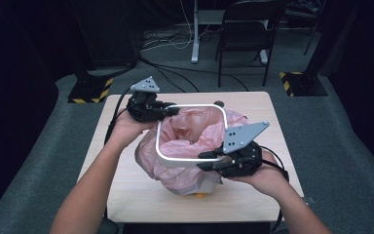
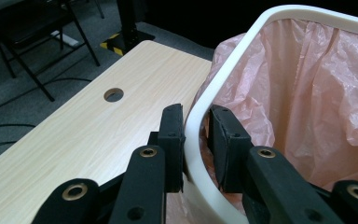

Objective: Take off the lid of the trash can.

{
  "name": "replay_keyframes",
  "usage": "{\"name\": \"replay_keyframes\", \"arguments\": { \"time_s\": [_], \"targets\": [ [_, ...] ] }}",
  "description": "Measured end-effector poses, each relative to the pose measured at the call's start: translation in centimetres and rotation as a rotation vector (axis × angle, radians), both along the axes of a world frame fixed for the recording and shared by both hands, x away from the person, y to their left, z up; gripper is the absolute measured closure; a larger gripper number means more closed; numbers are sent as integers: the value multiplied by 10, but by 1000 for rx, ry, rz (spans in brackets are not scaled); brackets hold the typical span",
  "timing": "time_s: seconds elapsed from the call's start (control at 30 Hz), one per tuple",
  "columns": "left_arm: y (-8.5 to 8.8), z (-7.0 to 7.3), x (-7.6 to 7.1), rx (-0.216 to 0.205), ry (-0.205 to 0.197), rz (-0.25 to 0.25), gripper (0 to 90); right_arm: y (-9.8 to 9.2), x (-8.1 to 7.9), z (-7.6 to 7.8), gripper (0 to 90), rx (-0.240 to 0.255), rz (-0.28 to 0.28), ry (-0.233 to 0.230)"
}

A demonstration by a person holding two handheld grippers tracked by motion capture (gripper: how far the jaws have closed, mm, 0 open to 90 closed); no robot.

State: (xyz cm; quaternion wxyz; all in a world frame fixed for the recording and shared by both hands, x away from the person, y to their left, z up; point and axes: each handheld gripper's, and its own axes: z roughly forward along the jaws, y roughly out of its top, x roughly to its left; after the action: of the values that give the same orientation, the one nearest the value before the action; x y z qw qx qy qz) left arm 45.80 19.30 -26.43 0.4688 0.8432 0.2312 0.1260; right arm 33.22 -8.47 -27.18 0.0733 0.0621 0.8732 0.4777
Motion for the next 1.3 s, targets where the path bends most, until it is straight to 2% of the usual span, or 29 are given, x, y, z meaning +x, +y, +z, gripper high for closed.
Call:
{"name": "replay_keyframes", "arguments": {
  "time_s": [0.3,0.67,1.0,1.3],
  "targets": [
    [0,0,0,2,-9,-3,755,4,4,1,796,-4,55,24],
    [0,1,0,4,-6,-8,758,3,7,1,807,8,70,42],
    [2,6,0,2,-22,-16,761,3,6,3,807,7,70,38],
    [1,10,-1,8,-19,-20,763,2,6,6,804,12,71,38]
  ]
}}
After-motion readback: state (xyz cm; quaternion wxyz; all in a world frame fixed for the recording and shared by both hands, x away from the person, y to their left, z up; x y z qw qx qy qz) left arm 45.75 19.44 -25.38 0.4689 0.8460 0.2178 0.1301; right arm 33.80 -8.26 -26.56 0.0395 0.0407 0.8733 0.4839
